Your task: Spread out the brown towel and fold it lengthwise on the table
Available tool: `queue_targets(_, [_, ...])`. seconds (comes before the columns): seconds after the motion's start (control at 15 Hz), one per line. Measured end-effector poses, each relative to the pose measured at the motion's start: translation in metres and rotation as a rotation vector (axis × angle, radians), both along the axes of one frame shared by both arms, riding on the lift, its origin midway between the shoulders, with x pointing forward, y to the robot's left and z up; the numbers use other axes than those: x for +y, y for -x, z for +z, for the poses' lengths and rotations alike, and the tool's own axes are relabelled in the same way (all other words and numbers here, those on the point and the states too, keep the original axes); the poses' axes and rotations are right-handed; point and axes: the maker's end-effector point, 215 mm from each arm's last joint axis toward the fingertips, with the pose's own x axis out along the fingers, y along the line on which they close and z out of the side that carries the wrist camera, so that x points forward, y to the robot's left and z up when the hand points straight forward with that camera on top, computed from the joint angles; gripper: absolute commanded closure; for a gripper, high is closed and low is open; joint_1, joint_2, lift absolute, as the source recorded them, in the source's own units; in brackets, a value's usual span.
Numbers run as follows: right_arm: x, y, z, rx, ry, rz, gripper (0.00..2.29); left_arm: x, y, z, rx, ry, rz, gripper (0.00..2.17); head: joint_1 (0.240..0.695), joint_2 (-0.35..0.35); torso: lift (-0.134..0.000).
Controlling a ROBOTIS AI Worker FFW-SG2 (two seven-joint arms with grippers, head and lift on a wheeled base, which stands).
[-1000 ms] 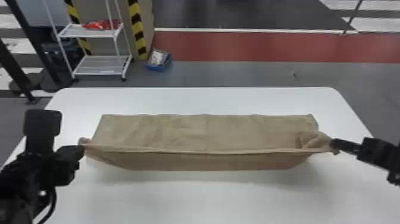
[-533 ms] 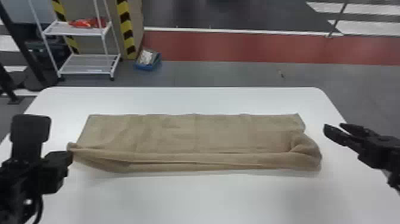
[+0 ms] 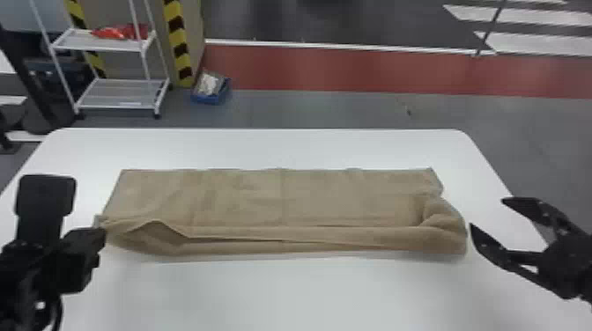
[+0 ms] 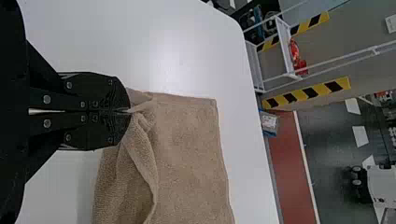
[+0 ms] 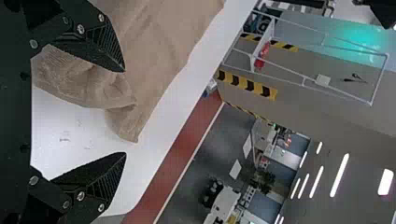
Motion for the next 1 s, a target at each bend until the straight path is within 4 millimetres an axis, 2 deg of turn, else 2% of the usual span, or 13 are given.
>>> queue_targets(0.33, [-0.017, 0.010, -0.053, 0.189, 0.022, -0.034, 0.38, -0.004, 0.003, -0.003, 0.009, -0.008, -0.006, 1.44, 0.695, -0.089, -0.124])
queue_targets(0.6, [-0.027, 0.005, -0.064, 0.297, -0.029, -0.081, 0.38, -0.003, 0.004, -0.004, 0.011, -0.014, -0.005, 1.44, 0.695, -0.106, -0.124])
queue_targets(1.0, [-0.012, -0.008, -0.082, 0.374, 0.028, -0.063, 0.41, -0.002, 0.004, -0.003, 0.009, -0.017, -0.005, 1.44, 0.695, -0.085, -0.124])
